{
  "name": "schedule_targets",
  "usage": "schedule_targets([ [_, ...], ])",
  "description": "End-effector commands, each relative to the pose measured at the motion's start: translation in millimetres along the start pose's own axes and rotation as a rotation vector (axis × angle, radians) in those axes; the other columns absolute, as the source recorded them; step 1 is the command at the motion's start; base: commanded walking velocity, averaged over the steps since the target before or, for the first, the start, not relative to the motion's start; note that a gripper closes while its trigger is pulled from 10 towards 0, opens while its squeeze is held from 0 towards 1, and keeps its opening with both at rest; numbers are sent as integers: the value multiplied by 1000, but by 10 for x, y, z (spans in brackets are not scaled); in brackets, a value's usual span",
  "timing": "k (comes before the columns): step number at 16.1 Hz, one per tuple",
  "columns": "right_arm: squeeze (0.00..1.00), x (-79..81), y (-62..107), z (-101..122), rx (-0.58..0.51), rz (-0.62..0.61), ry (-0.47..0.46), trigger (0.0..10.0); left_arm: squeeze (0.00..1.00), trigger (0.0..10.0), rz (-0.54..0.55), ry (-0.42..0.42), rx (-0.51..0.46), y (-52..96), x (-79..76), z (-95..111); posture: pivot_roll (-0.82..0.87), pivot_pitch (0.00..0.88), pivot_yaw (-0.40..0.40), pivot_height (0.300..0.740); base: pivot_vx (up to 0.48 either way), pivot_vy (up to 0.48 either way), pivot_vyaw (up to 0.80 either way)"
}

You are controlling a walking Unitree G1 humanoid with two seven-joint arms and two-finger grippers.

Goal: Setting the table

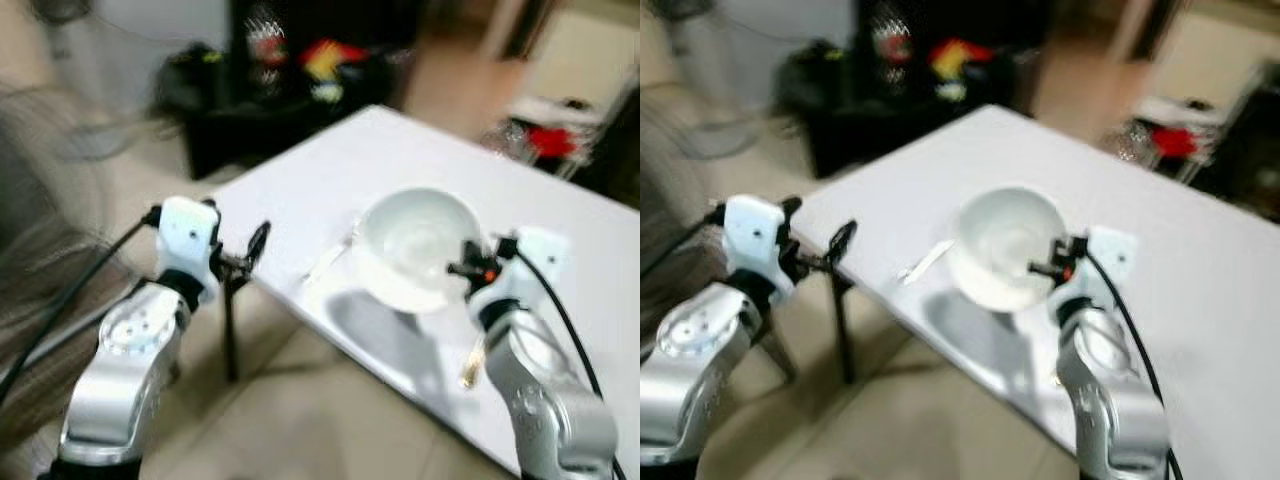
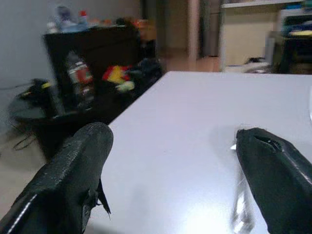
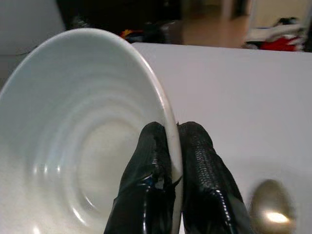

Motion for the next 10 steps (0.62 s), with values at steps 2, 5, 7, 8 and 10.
schedule_targets([
  [2, 0, -124, -15, 125, -42, -27, -24, 10000, 0, 10000, -37, 2, -17, -31, -99, 45, 55, 0, -59, 740, 328, 0, -387],
  [5, 0, -94, -117, 211, -50, 22, -63, 10000, 0, 10000, -43, -3, -16, -37, -94, 53, 58, 0, -59, 740, 329, 0, 0],
  [7, 0, -93, -172, 247, -47, 40, -82, 10000, 0, 10000, -45, -5, -15, -36, -92, 54, 58, 0, -59, 740, 326, 0, 0],
  [8, 0, -91, -225, 284, -46, 53, -96, 10000, 0, 10000, -45, -7, -15, -35, -85, 57, 61, 0, -59, 740, 326, 0, 0],
  [10, 0, -97, -346, 329, -26, 59, -100, 10000, 0, 10000, -50, -12, -14, -40, -79, 62, 65, 0, -61, 740, 324, 0, 0],
])
Point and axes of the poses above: a point about 5 cm out from each wrist's last joint towards the gripper, its own y axis pointing back from the gripper into the wrist, its own z axis along the axis of the wrist's last joint, x = y × z, the point moved 5 cm from there along -y, pointing out of the wrist towards the gripper, and after that the axes turned 7 degrees about y, right-handed, at the moved point
